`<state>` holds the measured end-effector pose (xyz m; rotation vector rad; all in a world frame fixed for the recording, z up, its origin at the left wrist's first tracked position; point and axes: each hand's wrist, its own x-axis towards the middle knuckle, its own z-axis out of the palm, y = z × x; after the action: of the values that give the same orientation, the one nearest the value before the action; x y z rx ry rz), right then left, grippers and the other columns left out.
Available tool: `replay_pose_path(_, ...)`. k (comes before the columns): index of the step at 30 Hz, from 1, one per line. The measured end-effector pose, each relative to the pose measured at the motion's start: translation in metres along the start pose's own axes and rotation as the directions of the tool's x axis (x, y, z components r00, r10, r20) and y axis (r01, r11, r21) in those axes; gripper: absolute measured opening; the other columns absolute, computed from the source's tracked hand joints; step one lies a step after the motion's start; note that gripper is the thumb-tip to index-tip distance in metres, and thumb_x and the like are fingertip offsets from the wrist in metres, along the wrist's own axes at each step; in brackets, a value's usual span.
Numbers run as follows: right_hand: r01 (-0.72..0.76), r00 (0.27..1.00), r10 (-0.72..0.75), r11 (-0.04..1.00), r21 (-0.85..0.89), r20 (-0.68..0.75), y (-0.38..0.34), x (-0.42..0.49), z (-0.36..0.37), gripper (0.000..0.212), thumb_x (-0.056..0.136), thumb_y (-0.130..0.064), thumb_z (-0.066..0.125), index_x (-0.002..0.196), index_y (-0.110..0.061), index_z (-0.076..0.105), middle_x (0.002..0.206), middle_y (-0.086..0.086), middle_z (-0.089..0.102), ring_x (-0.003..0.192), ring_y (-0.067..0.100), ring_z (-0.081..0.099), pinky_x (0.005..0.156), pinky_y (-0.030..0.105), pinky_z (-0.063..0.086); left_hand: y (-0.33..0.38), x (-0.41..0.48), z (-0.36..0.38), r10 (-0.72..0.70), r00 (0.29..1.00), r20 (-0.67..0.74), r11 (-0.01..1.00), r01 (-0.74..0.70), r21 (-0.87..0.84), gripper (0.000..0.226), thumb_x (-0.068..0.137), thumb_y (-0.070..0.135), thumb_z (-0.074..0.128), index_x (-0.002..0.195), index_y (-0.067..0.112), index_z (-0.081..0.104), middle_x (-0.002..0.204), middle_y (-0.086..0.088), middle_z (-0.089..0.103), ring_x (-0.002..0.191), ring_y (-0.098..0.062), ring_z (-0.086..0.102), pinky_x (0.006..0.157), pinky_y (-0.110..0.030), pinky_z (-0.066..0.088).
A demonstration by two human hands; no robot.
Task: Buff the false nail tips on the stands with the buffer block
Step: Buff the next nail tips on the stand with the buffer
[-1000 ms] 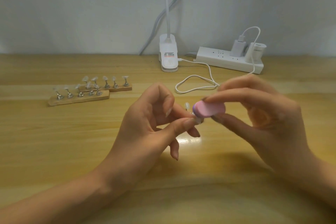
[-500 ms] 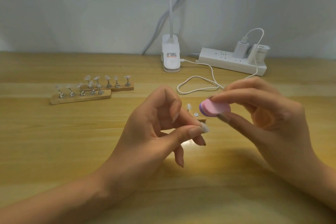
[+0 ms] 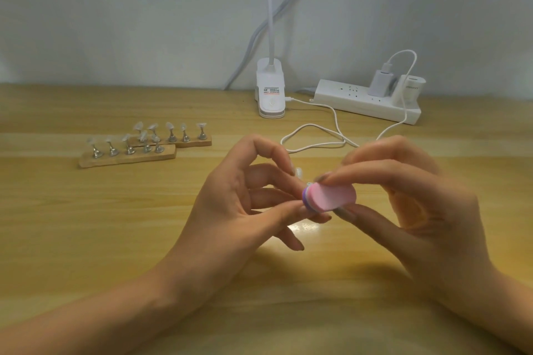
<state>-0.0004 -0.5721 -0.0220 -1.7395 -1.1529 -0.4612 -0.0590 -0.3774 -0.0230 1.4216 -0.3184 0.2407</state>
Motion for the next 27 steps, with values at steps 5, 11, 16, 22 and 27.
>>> replay_pose_path(5, 0.140, 0.988, -0.126, 0.974, -0.177, 0.087, 0.000, -0.005, -0.011, 0.021, 0.090, -0.021, 0.069, 0.110, -0.023, 0.066, 0.099, -0.003, 0.060, 0.097, 0.006, 0.062, 0.086, 0.018, 0.046, 0.001, 0.000, -0.001, -0.012, 1.000, -0.010, 1.000, 0.012, -0.018, 0.036, 0.075, 0.007, 0.076, 0.090, 0.015, 0.045, 0.077, -0.010, 0.074, 0.067, -0.020, 0.073, 0.049, -0.027, 0.055)
replay_pose_path(11, 0.032, 0.999, -0.032, 0.997, -0.066, 0.003, 0.000, 0.000, -0.005, 0.021, 0.089, -0.023, 0.069, 0.110, -0.024, 0.067, 0.104, 0.000, 0.061, 0.100, 0.020, 0.064, 0.084, 0.038, 0.051, 0.001, 0.001, 0.000, -0.022, 1.000, 0.009, 0.999, 0.022, -0.032, 0.034, 0.076, 0.007, 0.075, 0.081, 0.022, 0.045, 0.077, -0.012, 0.072, 0.068, -0.025, 0.073, 0.047, -0.028, 0.054)
replay_pose_path(16, 0.094, 0.995, -0.090, 0.989, -0.113, 0.041, -0.005, -0.004, -0.007, 0.021, 0.090, -0.021, 0.069, 0.110, -0.024, 0.066, 0.101, -0.002, 0.061, 0.097, 0.012, 0.065, 0.085, 0.026, 0.050, 0.002, 0.000, 0.000, -0.029, 1.000, -0.003, 0.999, 0.029, -0.027, 0.034, 0.076, 0.006, 0.073, 0.083, 0.021, 0.044, 0.078, -0.012, 0.072, 0.064, -0.022, 0.071, 0.047, -0.028, 0.054)
replay_pose_path(22, 0.128, 0.988, -0.115, 0.981, -0.143, 0.100, -0.009, -0.007, -0.001, 0.019, 0.089, -0.020, 0.070, 0.108, -0.021, 0.069, 0.103, -0.004, 0.062, 0.096, 0.005, 0.063, 0.088, 0.018, 0.048, 0.001, -0.002, 0.001, -0.019, 1.000, -0.017, 1.000, 0.019, 0.008, 0.034, 0.077, 0.004, 0.073, 0.082, 0.022, 0.044, 0.077, -0.010, 0.072, 0.067, -0.020, 0.072, 0.050, -0.029, 0.055)
replay_pose_path(27, 0.066, 0.998, -0.064, 0.988, -0.137, 0.020, -0.008, -0.002, -0.005, 0.021, 0.087, -0.019, 0.070, 0.109, -0.021, 0.067, 0.103, 0.001, 0.061, 0.097, 0.009, 0.063, 0.086, 0.023, 0.049, 0.001, -0.002, 0.000, 0.010, 1.000, 0.013, 1.000, -0.010, 0.006, 0.041, 0.077, 0.005, 0.080, 0.083, 0.024, 0.045, 0.076, -0.012, 0.070, 0.067, -0.026, 0.071, 0.046, -0.030, 0.054)
